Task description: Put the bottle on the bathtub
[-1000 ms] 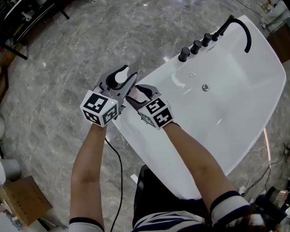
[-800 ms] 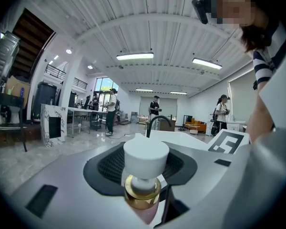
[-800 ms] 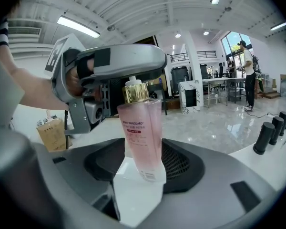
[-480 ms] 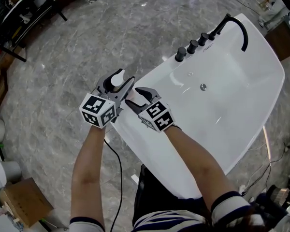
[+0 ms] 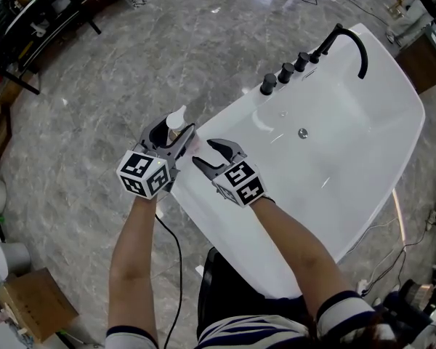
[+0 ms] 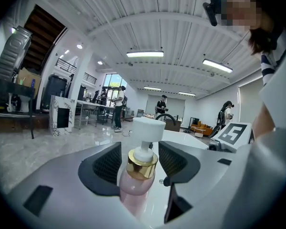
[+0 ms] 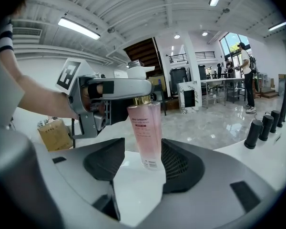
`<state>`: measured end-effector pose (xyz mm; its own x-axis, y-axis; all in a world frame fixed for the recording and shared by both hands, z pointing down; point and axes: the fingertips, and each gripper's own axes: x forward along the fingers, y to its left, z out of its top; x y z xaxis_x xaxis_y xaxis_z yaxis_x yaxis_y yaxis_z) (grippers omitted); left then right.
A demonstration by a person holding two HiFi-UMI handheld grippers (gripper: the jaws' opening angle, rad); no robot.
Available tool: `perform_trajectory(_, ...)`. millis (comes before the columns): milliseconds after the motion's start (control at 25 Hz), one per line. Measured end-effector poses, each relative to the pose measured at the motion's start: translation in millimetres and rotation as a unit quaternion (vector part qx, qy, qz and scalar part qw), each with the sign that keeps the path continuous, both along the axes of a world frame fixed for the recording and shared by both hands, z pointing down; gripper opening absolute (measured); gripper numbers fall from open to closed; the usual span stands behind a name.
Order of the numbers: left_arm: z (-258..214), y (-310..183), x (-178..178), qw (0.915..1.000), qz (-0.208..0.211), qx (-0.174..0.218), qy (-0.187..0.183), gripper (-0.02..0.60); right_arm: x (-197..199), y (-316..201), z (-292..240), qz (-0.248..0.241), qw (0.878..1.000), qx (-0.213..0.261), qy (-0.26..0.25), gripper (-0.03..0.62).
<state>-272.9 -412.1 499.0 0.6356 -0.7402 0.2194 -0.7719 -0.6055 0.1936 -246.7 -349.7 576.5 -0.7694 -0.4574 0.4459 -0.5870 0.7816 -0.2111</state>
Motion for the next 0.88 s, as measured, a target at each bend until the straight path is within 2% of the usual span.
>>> perform_trajectory(240, 7.8, 20.3, -10.0, 0.9996, -0.019, -0.014, 0.013, 0.239, 13.5, 9.1, -9.9, 0.019, 1.000, 0.011, -0.005, 0.245)
perform_trajectory(400, 6.3, 34.5, -18.6, 0.9977, -0.046, -0.021, 0.044, 0.239, 18.5, 19.1, -16.8, 0.022, 1.000, 0.009, -0.007, 0.245)
perform_trajectory(720, 9.2, 77.1, -28.0, 0.9941, -0.084, -0.035, 0.059, 0.239, 38.8, 39.5, -29.4, 0.044, 0.999, 0.003, -0.009, 0.228)
perform_trajectory(880, -2.3, 100.0, -24.9, 0.9929, -0.099, -0.026, 0.060, 0.238, 47.2, 49.1, -38.7, 0.056, 0.998, 0.000, -0.013, 0.209)
